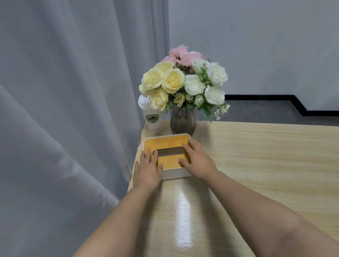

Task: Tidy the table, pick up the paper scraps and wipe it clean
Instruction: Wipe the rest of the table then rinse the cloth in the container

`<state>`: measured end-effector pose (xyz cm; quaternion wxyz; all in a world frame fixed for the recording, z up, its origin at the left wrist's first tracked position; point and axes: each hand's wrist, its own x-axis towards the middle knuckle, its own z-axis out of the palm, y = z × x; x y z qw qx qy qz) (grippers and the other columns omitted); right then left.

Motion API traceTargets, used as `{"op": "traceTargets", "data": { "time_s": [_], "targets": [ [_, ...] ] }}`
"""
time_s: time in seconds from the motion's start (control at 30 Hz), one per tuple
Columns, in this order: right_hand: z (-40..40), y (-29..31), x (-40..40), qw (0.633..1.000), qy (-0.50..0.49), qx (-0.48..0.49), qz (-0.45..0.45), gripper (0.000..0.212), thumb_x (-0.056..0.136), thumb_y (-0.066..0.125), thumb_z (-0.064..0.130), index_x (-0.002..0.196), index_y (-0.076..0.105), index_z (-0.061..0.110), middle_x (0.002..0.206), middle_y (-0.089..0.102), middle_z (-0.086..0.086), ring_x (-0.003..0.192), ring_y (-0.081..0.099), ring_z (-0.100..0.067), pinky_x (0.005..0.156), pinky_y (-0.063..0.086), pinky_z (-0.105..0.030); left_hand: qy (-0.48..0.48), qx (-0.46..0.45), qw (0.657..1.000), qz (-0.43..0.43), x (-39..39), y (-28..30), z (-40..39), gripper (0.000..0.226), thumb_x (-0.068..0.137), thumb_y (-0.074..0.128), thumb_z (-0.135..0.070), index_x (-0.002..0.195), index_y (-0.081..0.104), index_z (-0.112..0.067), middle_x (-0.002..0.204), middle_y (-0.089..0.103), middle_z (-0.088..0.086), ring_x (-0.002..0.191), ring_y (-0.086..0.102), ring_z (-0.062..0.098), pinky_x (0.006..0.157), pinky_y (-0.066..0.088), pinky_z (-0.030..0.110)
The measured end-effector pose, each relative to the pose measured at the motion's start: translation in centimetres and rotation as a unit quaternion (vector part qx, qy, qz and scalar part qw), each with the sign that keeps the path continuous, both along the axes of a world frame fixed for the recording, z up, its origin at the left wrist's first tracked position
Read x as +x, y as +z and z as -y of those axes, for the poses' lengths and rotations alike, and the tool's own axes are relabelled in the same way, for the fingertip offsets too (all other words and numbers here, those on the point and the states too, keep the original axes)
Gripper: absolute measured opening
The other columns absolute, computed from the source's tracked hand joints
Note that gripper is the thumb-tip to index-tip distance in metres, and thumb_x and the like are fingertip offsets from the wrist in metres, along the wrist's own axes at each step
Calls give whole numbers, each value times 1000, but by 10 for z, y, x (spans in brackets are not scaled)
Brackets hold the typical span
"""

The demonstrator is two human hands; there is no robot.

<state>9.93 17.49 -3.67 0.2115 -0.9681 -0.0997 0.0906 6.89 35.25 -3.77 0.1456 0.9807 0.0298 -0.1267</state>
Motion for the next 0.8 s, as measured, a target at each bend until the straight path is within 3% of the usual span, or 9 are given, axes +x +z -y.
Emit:
{"op": "traceTargets", "data": {
  "time_s": [0.17,0.5,0.7,0.8],
  "targets": [
    [-4,-5,4,994,40,-74,-68,66,99,31,46,151,8,14,159,-2,-2,146,-9,-19,118,6,-33,-26,50,996,-70,0,-9,3,59,101,13,-44,151,-4,-17,158,-12,2,146,-9,19,118,3,39],
    [-27,-18,-9,996,-29,-15,-81,64,101,27,41,150,4,9,159,-8,-3,144,-16,-19,117,6,-32,-78,51,992,-90,21,-8,-17,58,102,14,-39,150,-7,-13,157,-16,3,145,-13,18,119,5,40],
    [-20,-18,-6,996,-5,-74,-45,70,97,26,53,150,5,12,159,-5,-5,146,-9,-21,119,3,-37,-66,58,995,-40,25,-6,-23,65,101,20,-44,150,-9,-12,157,-15,2,146,-10,16,119,2,39],
    [-19,-14,-6,995,10,-77,-58,84,91,33,62,150,1,11,158,-8,-7,146,-11,-21,119,3,-39,-59,51,996,-35,24,-9,-22,67,100,20,-46,149,-9,-10,157,-16,3,145,-14,16,118,1,37]
  ]
}}
